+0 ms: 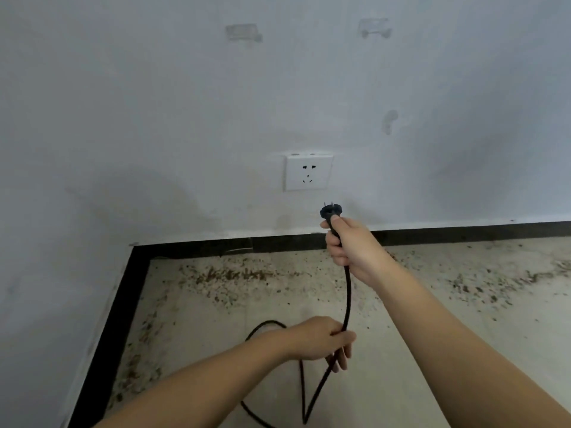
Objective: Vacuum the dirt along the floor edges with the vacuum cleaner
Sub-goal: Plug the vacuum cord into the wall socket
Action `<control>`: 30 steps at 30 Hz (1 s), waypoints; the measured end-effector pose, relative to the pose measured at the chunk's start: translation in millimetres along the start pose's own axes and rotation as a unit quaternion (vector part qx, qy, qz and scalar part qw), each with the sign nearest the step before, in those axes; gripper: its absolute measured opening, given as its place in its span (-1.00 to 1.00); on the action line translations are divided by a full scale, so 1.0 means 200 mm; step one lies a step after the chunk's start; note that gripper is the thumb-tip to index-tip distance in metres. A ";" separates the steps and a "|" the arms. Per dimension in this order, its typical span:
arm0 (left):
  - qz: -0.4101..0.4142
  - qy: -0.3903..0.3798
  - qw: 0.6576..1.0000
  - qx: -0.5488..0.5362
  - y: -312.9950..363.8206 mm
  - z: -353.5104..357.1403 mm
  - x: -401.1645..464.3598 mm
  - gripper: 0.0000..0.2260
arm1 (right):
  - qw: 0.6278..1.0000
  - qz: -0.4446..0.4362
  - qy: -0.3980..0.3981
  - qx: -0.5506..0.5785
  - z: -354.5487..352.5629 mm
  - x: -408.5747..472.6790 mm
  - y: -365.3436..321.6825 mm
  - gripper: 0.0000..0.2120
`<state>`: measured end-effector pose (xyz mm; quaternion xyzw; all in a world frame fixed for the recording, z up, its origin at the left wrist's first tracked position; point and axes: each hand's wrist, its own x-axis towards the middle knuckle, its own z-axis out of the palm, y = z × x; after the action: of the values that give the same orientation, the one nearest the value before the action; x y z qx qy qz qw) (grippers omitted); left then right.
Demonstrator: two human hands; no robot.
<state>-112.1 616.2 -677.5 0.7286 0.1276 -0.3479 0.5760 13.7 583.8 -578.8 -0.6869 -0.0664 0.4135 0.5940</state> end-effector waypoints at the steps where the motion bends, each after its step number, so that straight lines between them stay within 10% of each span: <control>1: 0.009 0.009 1.000 -0.001 -0.02 -0.04 0.02 -0.70 | 1.000 -0.016 -0.008 -0.001 0.00 0.05 0.02 -0.75; 8: 0.124 0.317 0.936 0.088 0.13 -0.55 -0.23 -0.75 | 0.996 -0.084 -0.009 0.015 0.13 0.22 -0.07 -0.75; 12: 0.246 0.637 0.603 0.413 0.25 -0.86 -0.25 -0.57 | 0.994 -0.094 0.017 0.054 0.18 0.31 -0.04 -0.75; 15: 0.163 0.639 0.484 0.574 0.28 -1.03 -0.13 -0.17 | 0.990 -0.117 0.042 0.069 0.17 0.37 -0.04 -0.75; 30: 0.091 0.643 0.417 0.636 0.21 -1.22 0.05 0.20 | 0.991 -0.106 0.037 0.076 0.18 0.42 -0.11 -0.73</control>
<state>7.8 828.2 -628.1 0.9053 0.1361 0.2949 -0.2736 53.2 667.0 -599.6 -0.6433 -0.0854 0.3265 0.6872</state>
